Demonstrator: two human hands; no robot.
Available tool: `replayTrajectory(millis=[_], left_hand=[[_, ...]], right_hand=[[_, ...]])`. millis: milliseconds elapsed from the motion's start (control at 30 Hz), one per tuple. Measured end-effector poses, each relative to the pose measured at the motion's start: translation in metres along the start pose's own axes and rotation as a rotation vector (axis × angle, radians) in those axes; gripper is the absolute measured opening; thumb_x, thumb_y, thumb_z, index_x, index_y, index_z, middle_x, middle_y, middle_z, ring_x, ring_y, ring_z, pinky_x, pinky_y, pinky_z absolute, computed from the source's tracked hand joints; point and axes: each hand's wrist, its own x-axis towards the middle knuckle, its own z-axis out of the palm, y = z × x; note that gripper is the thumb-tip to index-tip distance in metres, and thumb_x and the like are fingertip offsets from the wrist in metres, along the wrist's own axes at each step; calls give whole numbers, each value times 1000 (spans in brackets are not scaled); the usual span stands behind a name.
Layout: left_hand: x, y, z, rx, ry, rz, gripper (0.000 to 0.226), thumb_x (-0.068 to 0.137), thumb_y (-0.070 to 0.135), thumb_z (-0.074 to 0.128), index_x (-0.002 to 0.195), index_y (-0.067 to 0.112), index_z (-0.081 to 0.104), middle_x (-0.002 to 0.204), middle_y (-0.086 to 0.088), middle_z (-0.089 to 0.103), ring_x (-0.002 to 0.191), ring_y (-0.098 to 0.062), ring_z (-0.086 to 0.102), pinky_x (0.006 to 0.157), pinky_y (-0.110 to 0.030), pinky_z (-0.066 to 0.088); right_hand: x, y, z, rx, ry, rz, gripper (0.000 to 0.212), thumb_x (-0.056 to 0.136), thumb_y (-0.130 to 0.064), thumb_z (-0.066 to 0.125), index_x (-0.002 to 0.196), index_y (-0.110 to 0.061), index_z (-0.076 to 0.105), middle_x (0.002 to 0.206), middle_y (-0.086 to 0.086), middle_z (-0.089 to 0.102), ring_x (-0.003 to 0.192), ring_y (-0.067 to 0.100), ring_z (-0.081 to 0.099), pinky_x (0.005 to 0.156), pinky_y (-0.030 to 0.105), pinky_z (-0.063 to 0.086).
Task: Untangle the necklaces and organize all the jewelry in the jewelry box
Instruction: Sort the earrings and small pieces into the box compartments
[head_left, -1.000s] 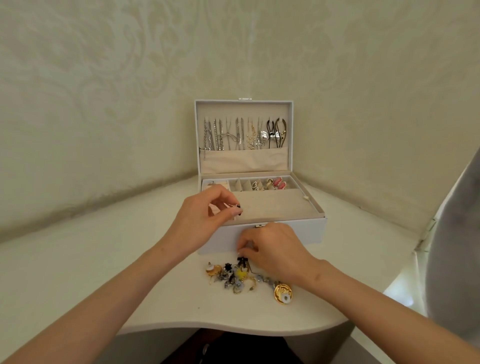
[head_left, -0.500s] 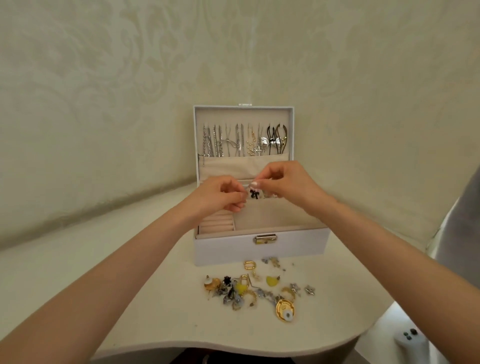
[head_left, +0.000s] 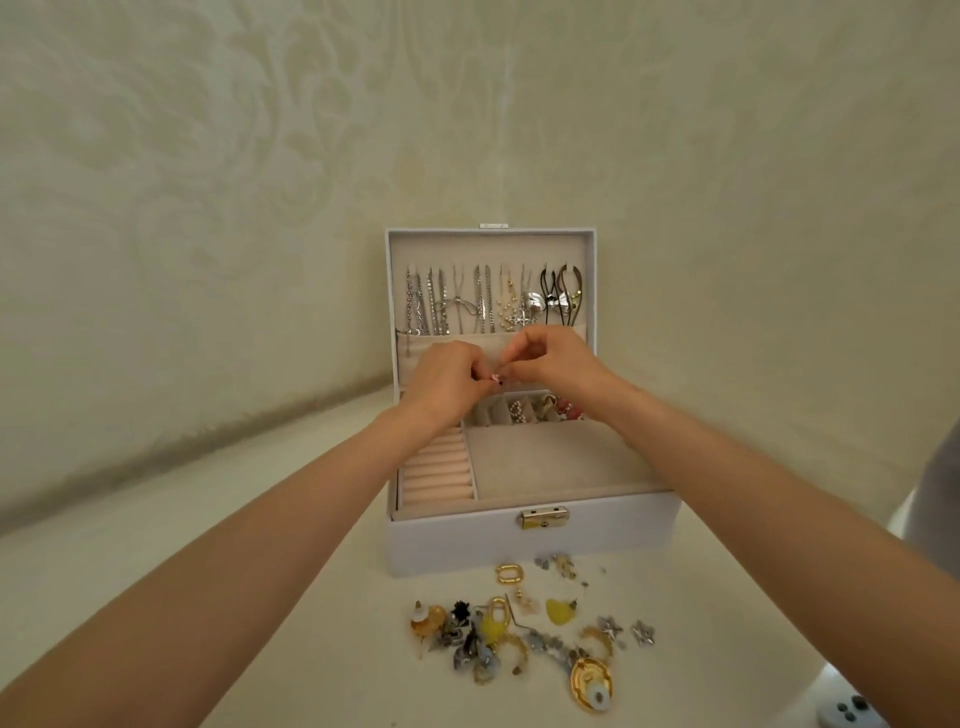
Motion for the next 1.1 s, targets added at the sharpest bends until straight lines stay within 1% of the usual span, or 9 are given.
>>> replayTrajectory(millis=[67,167,300,433,500,633,767,900,1100], left_hand=[[1,-1,3,89,0,36,11,80,16,70,73,8,67,80,-5,68,75,-19,58,68,-30,43],[-1,0,7,182,-2,87,15,83,16,65,71,8,61,78,-5,62,73,-21,55,63,-29,37],[0,-2,11,228,-5,136,3,80,9,64,81,6,62,90,-10,61,83,-26,57,69,-35,44],[0,-2,14,321,-52,171,9,83,11,61,92,7,62,99,-11,59,92,-28,56,71,-34,40],[1,-1,13,345,-67,187,11,84,13,61,94,7,63,100,-10,59,92,-27,56,70,-31,38],[1,-2,11,302,-108,178,11,85,16,64,92,9,69,98,-9,59,92,-25,57,69,-26,35],[-1,-5,9,245,-94,169,11,87,13,63,93,9,71,97,-7,60,92,-23,57,72,-25,36],[-1,-6,9,230,-94,163,11,87,13,63,92,10,71,92,-4,55,92,-21,56,71,-23,35],[-1,-4,7,227,-105,149,12,86,13,63,93,9,72,96,-9,60,92,-22,56,71,-23,35]], right_hand=[[1,2,0,-14,-46,-2,16,75,0,73,83,-11,66,83,3,68,79,12,64,79,22,54],[3,3,1,-122,-70,-28,24,74,4,73,80,-17,64,76,-6,64,72,4,60,71,12,52],[5,8,0,-190,-65,-59,26,75,11,67,83,-14,64,78,-1,64,74,9,62,73,18,54],[7,11,1,-378,-101,-112,26,73,11,63,90,-8,63,84,5,65,81,20,63,77,31,53],[8,14,3,-434,-118,-126,29,72,14,61,92,-6,63,82,3,64,79,18,62,75,30,53],[7,20,1,-457,-123,-113,35,73,19,55,97,-5,62,72,-7,58,71,15,58,62,18,50],[6,20,-1,-445,-121,-113,37,72,15,61,95,-14,62,71,-10,60,75,16,62,73,31,54],[4,21,-2,-438,-99,-113,37,73,11,63,89,-22,60,71,-11,62,76,17,65,77,37,55],[1,22,-1,-463,-107,-109,34,72,3,72,94,-21,63,73,-14,61,72,9,59,79,37,53]])
